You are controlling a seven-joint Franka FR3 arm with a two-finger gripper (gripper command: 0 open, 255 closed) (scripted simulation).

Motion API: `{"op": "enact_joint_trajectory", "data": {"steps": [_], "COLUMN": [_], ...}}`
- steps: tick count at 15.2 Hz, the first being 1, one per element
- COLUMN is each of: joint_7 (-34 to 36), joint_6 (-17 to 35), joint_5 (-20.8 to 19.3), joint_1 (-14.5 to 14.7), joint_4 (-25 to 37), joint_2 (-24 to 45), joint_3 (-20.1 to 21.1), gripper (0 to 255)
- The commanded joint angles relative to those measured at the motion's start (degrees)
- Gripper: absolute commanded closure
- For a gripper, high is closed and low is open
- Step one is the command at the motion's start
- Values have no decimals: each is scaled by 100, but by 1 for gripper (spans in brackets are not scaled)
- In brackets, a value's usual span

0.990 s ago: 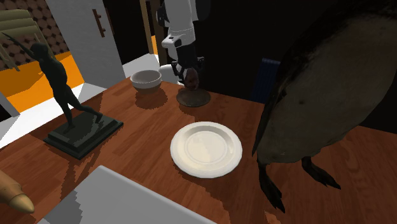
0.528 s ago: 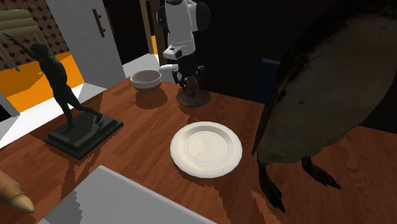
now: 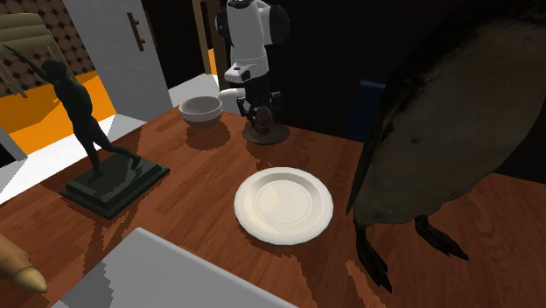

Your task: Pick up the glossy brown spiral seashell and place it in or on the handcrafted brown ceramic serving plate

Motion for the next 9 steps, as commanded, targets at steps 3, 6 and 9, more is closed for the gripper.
{"op": "enact_joint_trajectory", "data": {"steps": [3,6,9], "joint_7": [4,3,19], "joint_6": [-31,-22,-575], "joint_5": [-3,-1,-59], "joint_1": [2,3,-23], "joint_4": [-14,-33,598], "joint_2": [19,10,93], "joint_3": [5,6,-71], "gripper": [0,0,0]}}
